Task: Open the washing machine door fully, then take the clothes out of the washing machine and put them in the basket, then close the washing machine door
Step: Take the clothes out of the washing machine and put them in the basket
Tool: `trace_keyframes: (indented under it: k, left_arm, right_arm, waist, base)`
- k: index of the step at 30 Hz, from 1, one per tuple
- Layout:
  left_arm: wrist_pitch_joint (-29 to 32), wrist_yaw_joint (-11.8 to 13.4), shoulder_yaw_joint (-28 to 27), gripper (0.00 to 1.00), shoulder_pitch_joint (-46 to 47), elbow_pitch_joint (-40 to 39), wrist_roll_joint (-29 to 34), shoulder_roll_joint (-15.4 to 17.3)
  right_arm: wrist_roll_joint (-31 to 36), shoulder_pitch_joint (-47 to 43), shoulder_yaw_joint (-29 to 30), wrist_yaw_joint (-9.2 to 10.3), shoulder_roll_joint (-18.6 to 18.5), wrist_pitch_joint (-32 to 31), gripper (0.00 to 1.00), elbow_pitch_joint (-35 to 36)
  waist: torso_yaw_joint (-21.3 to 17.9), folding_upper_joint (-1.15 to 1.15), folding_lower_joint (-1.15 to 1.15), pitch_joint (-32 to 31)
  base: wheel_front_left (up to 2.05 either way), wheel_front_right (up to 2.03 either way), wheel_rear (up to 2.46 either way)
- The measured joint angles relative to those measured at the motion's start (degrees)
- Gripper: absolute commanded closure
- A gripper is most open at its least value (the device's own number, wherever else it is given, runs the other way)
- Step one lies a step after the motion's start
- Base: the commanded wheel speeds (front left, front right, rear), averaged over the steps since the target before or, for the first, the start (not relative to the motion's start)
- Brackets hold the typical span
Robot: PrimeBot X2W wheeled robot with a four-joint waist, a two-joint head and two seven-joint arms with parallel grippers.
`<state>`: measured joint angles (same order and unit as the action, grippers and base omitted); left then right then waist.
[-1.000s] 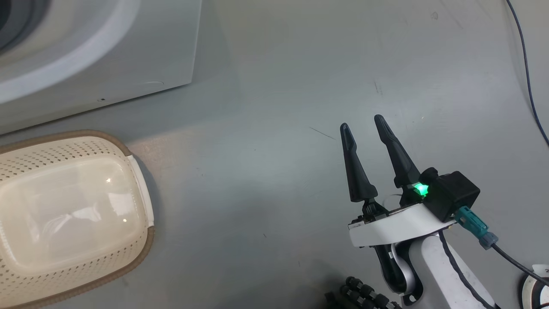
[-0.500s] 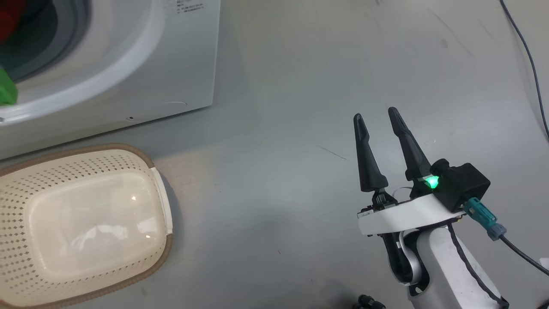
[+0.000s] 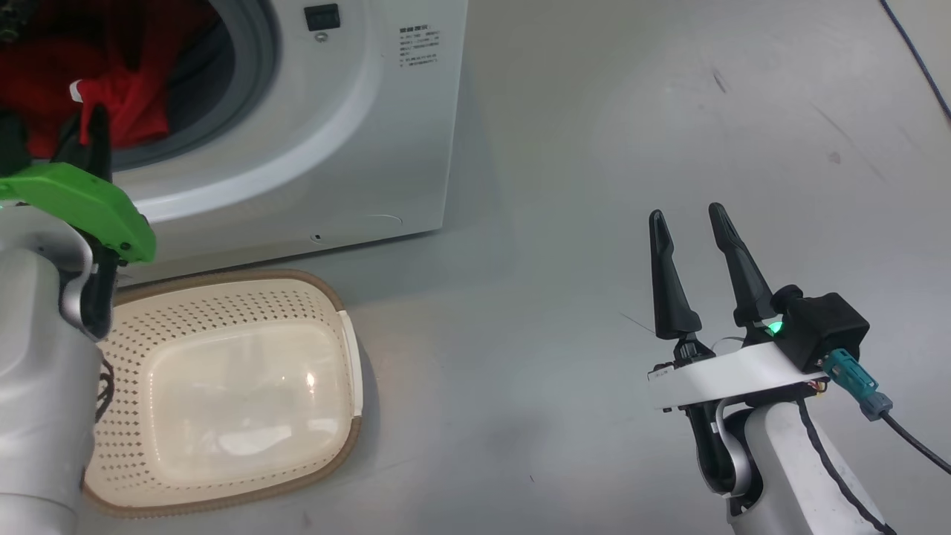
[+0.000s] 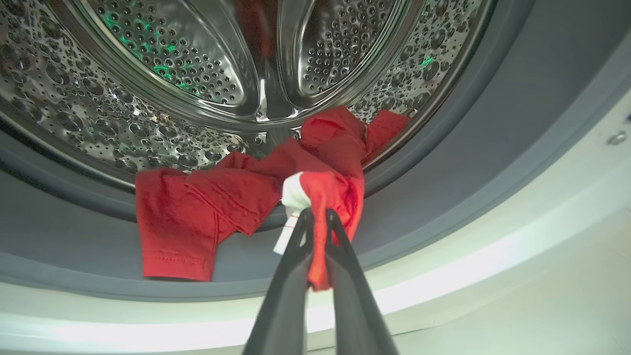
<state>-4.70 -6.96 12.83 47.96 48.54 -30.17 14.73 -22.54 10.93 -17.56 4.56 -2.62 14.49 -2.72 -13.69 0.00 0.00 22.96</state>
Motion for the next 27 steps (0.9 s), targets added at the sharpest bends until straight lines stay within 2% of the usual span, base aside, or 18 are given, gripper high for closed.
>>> trace_keyframes:
  k: [4, 11, 19, 27]
  left_arm:
    - [-3.3, -0.2, 0.8, 1.0, -2.3, -1.1, -0.3, -1.4]
    - [-8.3, -0.2, 6.0, 1.0, -5.6, -5.8, -0.3, -2.0]
    - [-9.6, -0.2, 8.9, 1.0, -10.3, -11.2, 0.2, -1.6]
    - [-9.7, -0.2, 8.1, 1.0, -14.1, -16.6, 0.4, -0.2]
  right_arm:
    - [0.0, -0.9, 0.9, -0.48, 0.0, 0.0, 0.0, -0.6]
    - [0.0, -3.2, 2.1, -1.53, -0.5, 0.0, 0.0, -1.6]
    - [0.0, -4.8, 2.5, -2.7, -0.6, 0.0, 0.0, -2.7]
    - [0.0, -6.7, 3.2, -3.49, -0.5, 0.0, 0.0, -3.1]
  waist:
    - [2.0, 0.0, 0.0, -2.2]
    - [5.5, 0.0, 0.0, -5.9]
    - [8.7, 0.0, 0.0, -9.9]
    - [10.7, 0.0, 0.0, -13.2]
  base:
    - [0.0, 0.0, 0.0]
    - [0.0, 0.0, 0.0]
    - [0.0, 0.0, 0.0]
    - [0.0, 0.0, 0.0]
